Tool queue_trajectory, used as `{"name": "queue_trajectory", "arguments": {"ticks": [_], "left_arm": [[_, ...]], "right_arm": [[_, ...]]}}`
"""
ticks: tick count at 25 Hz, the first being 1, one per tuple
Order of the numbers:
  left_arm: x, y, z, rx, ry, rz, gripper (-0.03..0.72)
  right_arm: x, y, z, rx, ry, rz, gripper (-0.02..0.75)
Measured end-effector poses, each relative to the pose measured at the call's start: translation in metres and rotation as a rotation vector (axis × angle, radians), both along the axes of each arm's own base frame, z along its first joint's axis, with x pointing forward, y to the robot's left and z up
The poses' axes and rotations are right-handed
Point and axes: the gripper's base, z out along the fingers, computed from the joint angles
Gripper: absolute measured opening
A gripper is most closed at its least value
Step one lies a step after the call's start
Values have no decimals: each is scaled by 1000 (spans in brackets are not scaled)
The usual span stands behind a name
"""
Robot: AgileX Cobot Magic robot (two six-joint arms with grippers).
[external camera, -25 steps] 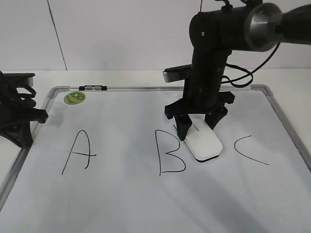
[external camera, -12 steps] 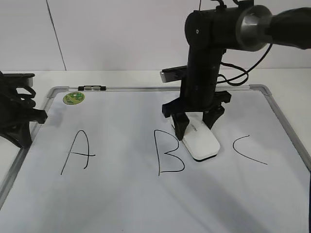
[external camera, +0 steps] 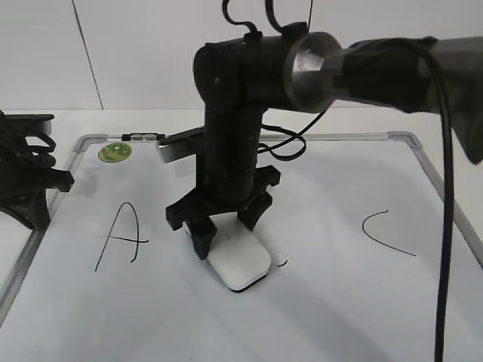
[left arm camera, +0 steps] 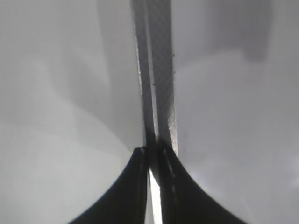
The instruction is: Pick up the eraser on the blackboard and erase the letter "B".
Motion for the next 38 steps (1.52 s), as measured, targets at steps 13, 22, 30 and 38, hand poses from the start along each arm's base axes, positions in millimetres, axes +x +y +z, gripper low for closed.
{"name": "queue_trajectory", "arguments": {"ticks": [13,22,30,38], "left_arm": [[0,0,0,-3,0,2,27],[0,0,0,-3,-2,2,27],[0,0,0,-3,-4,3,27],[0,0,0,-2,-1,1,27]], "right_arm": [[29,-34,0,10,4,-136,533],[48,-105,3,-26,-7,-263,533],[21,-112,-7,19,66,-196,533],[-15,-66,-8,-3,91,-36,533]]}}
